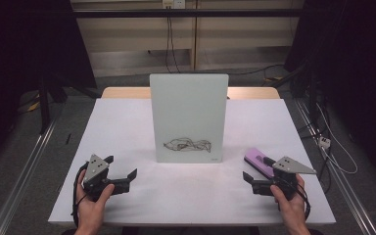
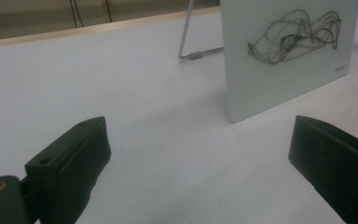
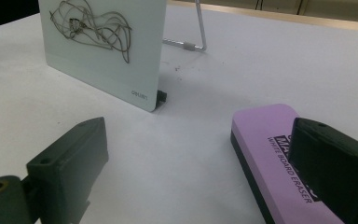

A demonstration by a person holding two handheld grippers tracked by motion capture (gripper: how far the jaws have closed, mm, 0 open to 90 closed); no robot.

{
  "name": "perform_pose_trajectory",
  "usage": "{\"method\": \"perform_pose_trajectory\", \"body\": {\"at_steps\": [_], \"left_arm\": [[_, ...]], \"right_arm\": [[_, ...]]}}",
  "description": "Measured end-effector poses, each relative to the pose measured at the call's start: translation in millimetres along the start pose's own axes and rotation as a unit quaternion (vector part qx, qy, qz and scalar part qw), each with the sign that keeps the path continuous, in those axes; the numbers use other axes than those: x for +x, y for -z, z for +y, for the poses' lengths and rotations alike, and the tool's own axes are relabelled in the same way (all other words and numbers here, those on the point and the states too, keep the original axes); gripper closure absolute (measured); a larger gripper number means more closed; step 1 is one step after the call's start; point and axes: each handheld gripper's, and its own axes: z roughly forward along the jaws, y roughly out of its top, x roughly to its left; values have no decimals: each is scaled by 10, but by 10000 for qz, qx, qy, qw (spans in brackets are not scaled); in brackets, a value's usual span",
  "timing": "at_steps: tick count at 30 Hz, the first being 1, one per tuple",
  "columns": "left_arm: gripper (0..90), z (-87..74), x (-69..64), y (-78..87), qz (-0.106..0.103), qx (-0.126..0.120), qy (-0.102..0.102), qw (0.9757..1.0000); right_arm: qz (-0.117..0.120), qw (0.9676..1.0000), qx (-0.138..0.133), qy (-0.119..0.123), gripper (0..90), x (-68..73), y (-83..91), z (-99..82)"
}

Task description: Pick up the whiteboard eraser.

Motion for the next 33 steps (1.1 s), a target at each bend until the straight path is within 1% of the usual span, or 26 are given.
{"method": "perform_pose_trajectory", "body": {"at_steps": [2, 4, 6, 10, 11, 13, 14, 16, 17, 20, 21, 22, 23, 26, 27, 29, 31, 32, 33], "left_arm": [[54, -1, 4, -14, 22, 33, -30, 10000], [52, -1, 8, -28, -25, 27, 39, 10000], [52, -1, 7, -33, -48, 45, 46, 10000], [52, -1, 6, -36, -70, 90, 43, 9999], [52, -4, 6, -42, -62, 88, 61, 9999], [52, -6, 10, -43, -73, 97, 72, 9999], [52, -6, 10, -43, -77, 101, 74, 9999], [52, -7, 6, -42, -101, 106, 80, 9999], [52, -5, 5, -41, -111, 114, 64, 9999], [52, 1, -4, -46, -135, 108, 31, 9998], [52, 1, -8, -52, -134, 107, 35, 9998], [52, 1, -10, -58, -143, 113, 32, 9998], [52, 1, -12, -62, -160, 128, 30, 9998], [52, -1, -12, -68, -158, 140, 31, 9998], [52, -1, -11, -66, -168, 148, 34, 9997], [52, -1, -10, -55, -185, 148, 30, 9997], [52, -7, -13, -43, -179, 127, 68, 9997], [52, -7, -7, -37, -188, 156, 31, 9997], [52, -9, -8, -32, -205, 157, 38, 9997]], "right_arm": [[-7, 10000, 3, 1, 46, -1, 4, 0], [-19, 10000, -6, -10, 41, -9, 8, 1], [-46, 10000, 39, 14, 43, -20, 10, 0], [-16, 9997, 225, 17, 48, -18, -5, 8], [17, 9997, 222, 78, 42, -18, -2, 15], [52, 9997, 220, 81, 38, -13, 1, 30], [32, 9996, 268, 97, 44, -14, -1, 38], [37, 9995, 278, 113, 47, -19, -3, 50], [62, 9994, 326, 69, 42, -17, -3, 56], [93, 9992, 371, 96, 52, -18, 9, 74], [51, 9990, 426, 125, 64, -22, 15, 82], [-26, 9988, 484, 100, 69, -25, 17, 90], [-29, 9986, 524, 52, 62, -37, 18, 98], [112, 9967, 809, -13, 62, -93, 7, 137], [113, 9964, 840, 17, 63, -108, 6, 150], [101, 9965, 829, 61, 94, -124, 11, 183], [97, 9968, 798, 54, 78, -143, 10, 225], [78, 9963, 851, 41, 82, -150, 7, 252], [78, 9956, 938, -6, 91, -163, 0, 279]]}}
